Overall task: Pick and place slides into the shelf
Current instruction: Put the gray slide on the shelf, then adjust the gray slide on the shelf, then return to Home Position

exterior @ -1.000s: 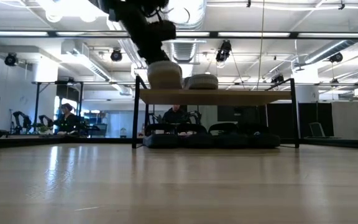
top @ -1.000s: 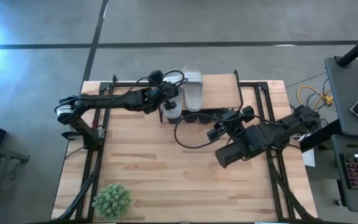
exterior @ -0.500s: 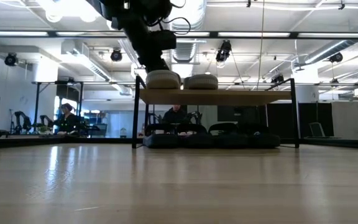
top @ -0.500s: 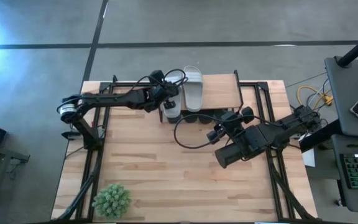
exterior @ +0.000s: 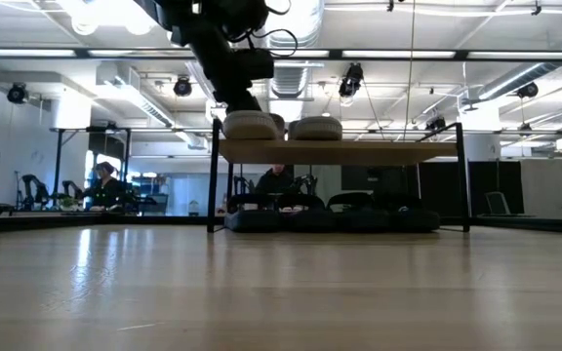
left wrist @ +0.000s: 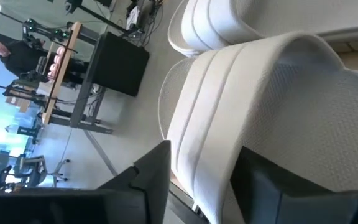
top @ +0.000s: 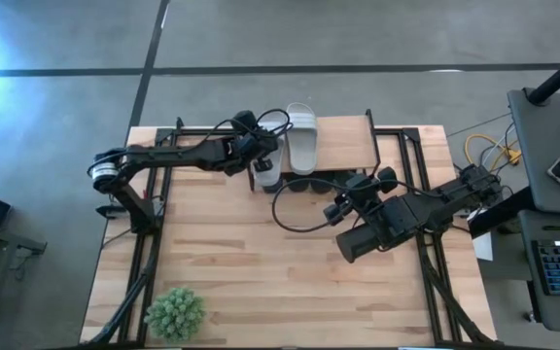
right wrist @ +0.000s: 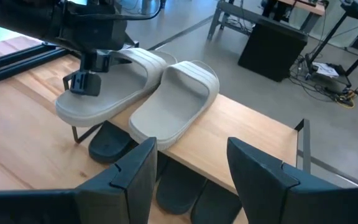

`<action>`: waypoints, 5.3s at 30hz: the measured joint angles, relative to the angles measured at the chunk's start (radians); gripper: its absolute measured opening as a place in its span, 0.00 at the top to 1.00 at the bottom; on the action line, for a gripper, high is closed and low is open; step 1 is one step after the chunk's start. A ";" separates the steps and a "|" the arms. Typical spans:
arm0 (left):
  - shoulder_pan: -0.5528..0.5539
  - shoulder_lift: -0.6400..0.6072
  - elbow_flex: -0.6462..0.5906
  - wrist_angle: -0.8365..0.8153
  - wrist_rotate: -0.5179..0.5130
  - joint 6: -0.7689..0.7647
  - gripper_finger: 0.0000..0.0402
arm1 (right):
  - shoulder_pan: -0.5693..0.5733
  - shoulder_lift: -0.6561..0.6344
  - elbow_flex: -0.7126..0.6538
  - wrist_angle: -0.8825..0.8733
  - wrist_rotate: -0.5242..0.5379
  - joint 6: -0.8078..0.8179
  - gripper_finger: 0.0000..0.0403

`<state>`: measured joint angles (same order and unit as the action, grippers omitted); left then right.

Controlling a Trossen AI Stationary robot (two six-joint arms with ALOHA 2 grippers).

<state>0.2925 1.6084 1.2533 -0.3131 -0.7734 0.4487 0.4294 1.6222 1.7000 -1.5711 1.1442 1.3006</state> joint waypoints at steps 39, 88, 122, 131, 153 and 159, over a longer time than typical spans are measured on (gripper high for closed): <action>0.001 -0.057 0.008 0.058 0.061 -0.085 0.67 | -0.024 0.000 -0.003 0.000 -0.022 0.003 0.54; 0.029 -0.043 -0.015 0.056 0.116 -0.095 0.67 | -0.122 0.004 -0.023 0.004 -0.150 -0.082 0.54; 0.008 -0.531 -0.156 -0.376 0.331 -0.793 0.67 | -0.930 0.103 -0.080 0.482 -0.711 -0.731 0.97; 0.008 -0.547 -0.175 -0.378 0.331 -0.809 0.67 | -0.938 0.180 -0.080 0.585 -0.786 -0.797 0.97; 0.008 -0.542 -0.176 -0.378 0.335 -0.809 0.67 | -0.901 0.109 -0.080 0.626 -0.805 -0.891 0.97; 0.008 -0.563 -0.174 -0.348 0.481 -0.810 0.67 | -0.865 -0.013 -0.070 0.546 -0.900 -0.896 0.97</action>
<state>0.3008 1.0459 1.0790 -0.6607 -0.2929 -0.3614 -0.4358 1.6090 1.6302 -1.0253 0.2447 0.4049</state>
